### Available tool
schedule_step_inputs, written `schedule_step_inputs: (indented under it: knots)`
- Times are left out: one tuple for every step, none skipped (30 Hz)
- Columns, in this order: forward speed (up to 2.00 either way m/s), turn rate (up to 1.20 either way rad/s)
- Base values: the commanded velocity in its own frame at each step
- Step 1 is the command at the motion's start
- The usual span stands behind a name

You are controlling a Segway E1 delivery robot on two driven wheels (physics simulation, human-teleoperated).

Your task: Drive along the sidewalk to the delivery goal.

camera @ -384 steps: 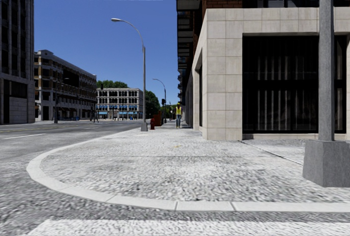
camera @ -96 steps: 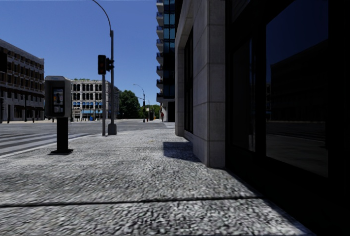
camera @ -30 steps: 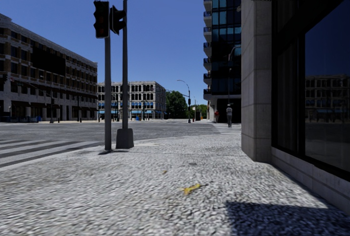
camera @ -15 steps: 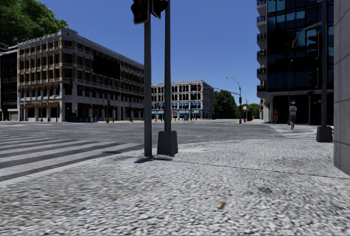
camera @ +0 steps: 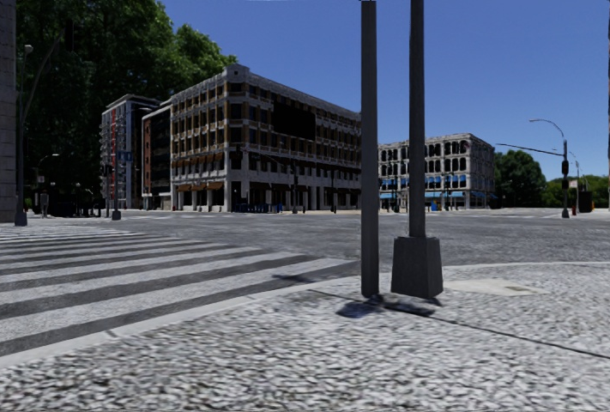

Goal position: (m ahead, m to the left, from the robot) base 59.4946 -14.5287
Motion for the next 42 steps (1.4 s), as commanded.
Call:
schedule_step_inputs:
  knots:
    - [2.0,0.71]
    - [2.0,0.71]
    - [2.0,0.71]
    - [2.0,0.71]
    - [2.0,0.71]
    - [2.0,0.71]
    - [2.0,0.71]
    - [2.0,0.71]
    - [2.0,0.71]
    - [2.0,0.71]
    - [2.0,0.71]
    - [2.0,0.71]
    - [2.0,0.71]
    - [2.0,0.71]
    - [2.0,0.71]
    - [2.0,0.71]
    - [2.0,0.71]
    - [2.0,0.71]
    - [2.0,0.71]
    - [2.0,0.71]
    - [2.0,0.71]
    - [2.0,0.71]
    - [2.0,0.71]
    - [2.0,0.71]
    - [2.0,0.71]
    - [2.0,0.71]
    - [2.0,0.71]
    - [2.0,0.71]
    - [2.0,0.71]
    - [2.0,0.71]
    - [2.0,0.71]
    - [2.0,0.71]
    - [2.0,0.71]
    - [2.0,0.71]
    - [2.0,0.71]
    - [2.0,0.7]
    - [2.0,0.66]
    - [2.0,0.66]
    - [2.0,0.57]
    - [2.0,0.0]
    - [2.0,0.0]
    - [2.0,0.0]
